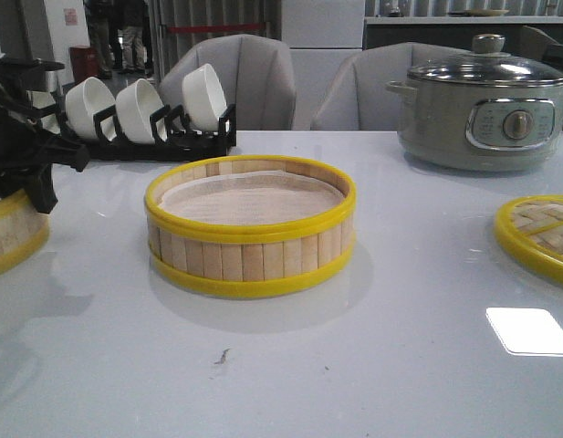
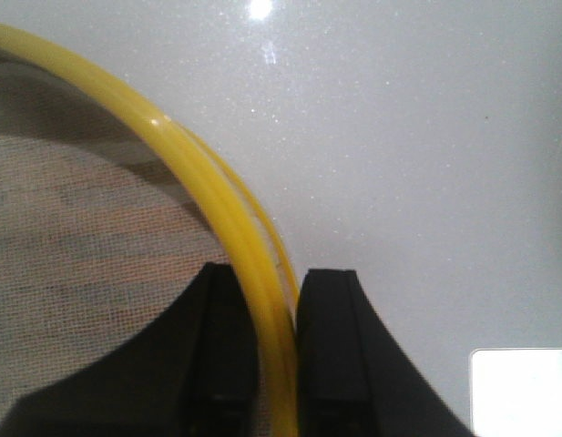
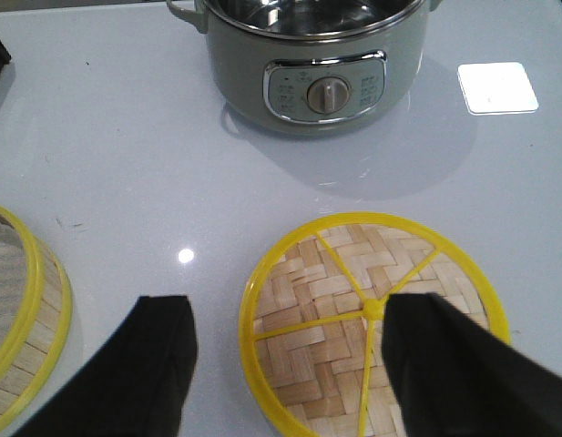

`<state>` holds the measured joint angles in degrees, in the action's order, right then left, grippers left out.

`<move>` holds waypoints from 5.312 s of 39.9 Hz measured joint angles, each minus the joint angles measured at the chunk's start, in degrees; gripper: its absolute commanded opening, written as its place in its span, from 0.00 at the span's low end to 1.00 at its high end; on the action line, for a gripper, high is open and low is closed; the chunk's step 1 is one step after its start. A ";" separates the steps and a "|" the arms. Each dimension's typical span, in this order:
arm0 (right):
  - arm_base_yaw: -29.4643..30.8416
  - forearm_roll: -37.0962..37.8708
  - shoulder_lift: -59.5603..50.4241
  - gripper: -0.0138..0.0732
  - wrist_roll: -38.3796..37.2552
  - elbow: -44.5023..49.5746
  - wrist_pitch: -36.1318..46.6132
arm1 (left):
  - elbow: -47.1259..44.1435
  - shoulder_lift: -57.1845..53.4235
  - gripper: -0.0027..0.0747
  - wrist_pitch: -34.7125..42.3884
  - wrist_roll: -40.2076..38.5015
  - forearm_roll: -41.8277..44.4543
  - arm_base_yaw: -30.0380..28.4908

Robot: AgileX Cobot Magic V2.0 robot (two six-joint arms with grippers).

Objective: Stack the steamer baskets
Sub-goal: 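Lift the basket with the left gripper and carry it over the center basket, then lower the held basket onto the center basket and open the left gripper, then raise the left gripper away from the stacked baskets, then move the right gripper over the woven bamboo lid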

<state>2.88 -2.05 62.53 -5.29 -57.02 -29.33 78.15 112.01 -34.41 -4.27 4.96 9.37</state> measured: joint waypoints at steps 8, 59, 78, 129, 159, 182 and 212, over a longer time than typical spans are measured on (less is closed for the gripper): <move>0.00 0.00 0.00 0.79 0.00 0.00 0.04 | 3.87 0.00 0.14 -3.92 -0.16 -0.37 0.81; 0.00 0.00 0.00 0.79 0.00 0.00 -0.67 | 29.90 6.53 0.14 -19.52 1.47 -1.03 36.98; 0.00 0.00 0.00 0.79 0.00 0.00 -0.67 | 29.99 7.63 0.14 -19.52 1.57 -0.07 36.98; 0.00 0.00 0.00 0.79 0.00 0.00 -1.11 | 30.11 7.63 0.47 -19.85 1.92 0.95 36.98; 0.00 0.00 0.00 0.79 0.00 0.00 -1.23 | 48.56 4.94 0.15 -24.99 1.47 2.10 33.70; 0.00 0.00 0.00 0.79 -0.10 0.00 -1.43 | 31.64 -22.85 0.15 -25.16 0.33 3.46 2.94; 0.00 0.00 0.00 0.79 -0.10 0.00 -1.52 | -32.14 -65.60 0.15 1.93 -5.76 0.75 -3.60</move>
<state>2.88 -2.05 62.53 -5.39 -57.02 -30.84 46.01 46.41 -32.48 -10.03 5.71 5.78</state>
